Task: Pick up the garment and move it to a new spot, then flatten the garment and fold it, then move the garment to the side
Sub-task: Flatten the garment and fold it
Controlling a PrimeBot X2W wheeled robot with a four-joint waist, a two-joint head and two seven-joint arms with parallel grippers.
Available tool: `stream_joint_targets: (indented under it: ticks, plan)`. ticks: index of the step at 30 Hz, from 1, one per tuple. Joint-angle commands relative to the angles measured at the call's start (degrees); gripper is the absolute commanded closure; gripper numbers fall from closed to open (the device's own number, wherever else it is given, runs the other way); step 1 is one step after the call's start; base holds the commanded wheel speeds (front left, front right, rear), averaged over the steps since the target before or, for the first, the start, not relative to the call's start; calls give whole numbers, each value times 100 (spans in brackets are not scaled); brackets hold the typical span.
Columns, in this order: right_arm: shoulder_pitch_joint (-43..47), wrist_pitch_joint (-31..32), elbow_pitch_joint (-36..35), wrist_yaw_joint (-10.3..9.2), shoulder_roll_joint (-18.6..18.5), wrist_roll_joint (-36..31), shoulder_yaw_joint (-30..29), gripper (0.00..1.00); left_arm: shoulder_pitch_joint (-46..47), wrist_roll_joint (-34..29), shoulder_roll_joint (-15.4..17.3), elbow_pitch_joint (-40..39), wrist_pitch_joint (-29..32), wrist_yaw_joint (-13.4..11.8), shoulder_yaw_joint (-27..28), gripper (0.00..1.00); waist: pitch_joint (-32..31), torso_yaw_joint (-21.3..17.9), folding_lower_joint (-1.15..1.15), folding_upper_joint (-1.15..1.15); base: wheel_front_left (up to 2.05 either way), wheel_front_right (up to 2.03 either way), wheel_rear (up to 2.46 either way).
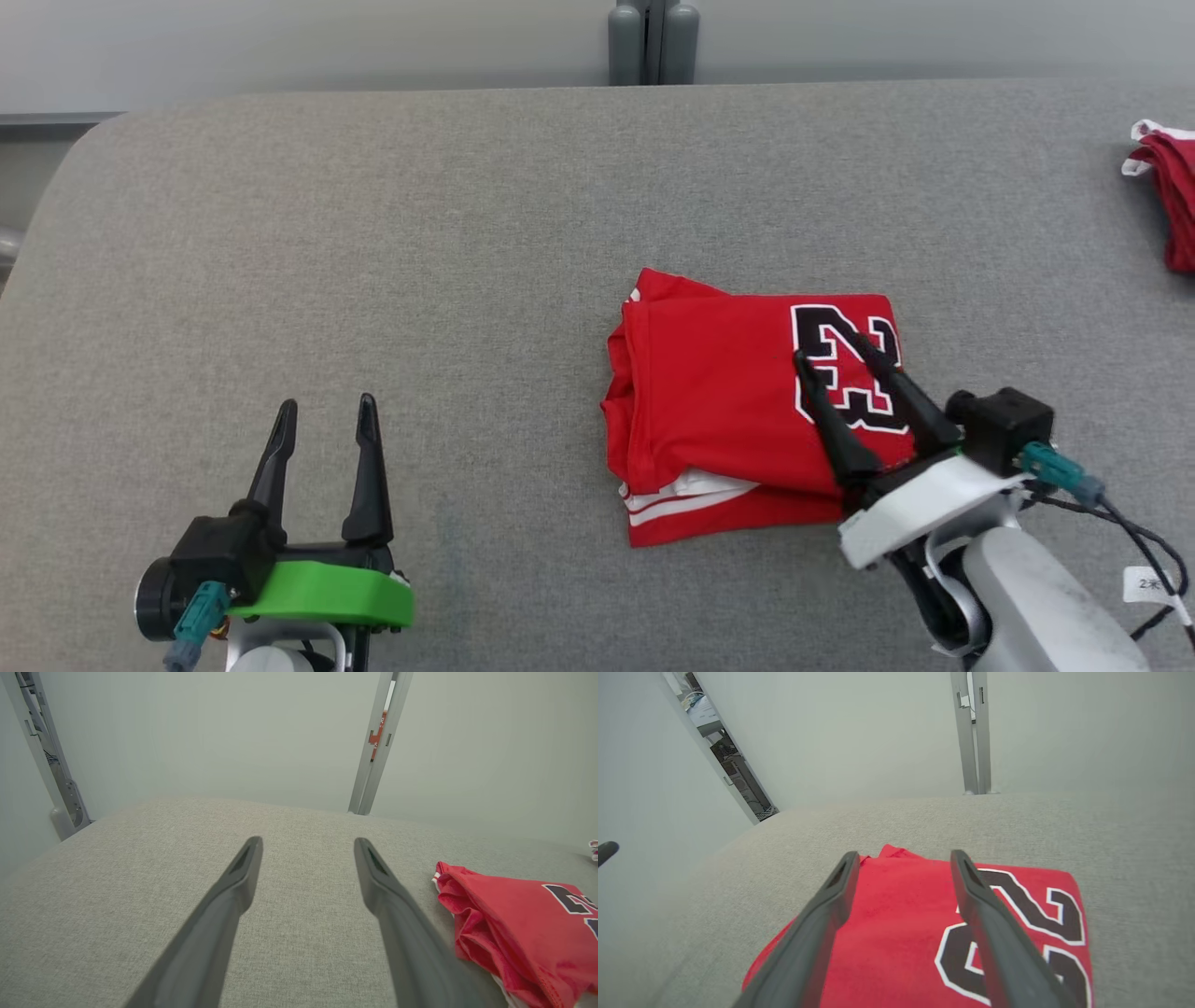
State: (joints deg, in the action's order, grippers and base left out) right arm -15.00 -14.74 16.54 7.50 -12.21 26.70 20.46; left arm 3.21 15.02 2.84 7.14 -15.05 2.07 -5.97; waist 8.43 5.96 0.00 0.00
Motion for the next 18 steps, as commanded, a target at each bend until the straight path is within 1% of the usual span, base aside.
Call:
stream_joint_targets:
  ticks: [1, 5, 9, 13, 18]
  plan:
    - [126, -42, -101, -4, -48, -94, -173, 0, -78, -12, 13, -14, -14, 23, 33, 0, -76, -113, 0, 0, 0, 0, 0]
    - [364, -45, -408, -4, -151, -248, -759, 0, -113, -66, 13, -8, -13, 51, 128, 0, -134, -272, 0, 0, 0, 0, 0]
    - [656, -47, -716, -4, -157, -428, -1200, 0, -101, -98, 13, 15, -13, 92, 239, 0, -190, -402, 0, 0, 0, 0, 0]
    - [964, -48, -966, -4, -76, -532, -1467, 0, -153, -163, 14, -12, -13, 99, 350, 0, -280, -495, 0, 0, 0, 0, 0]
    - [1338, -49, -1180, -4, 23, -675, -1617, 0, -246, -261, 13, -38, -13, 124, 474, 0, -411, -560, 0, 0, 0, 0, 0]
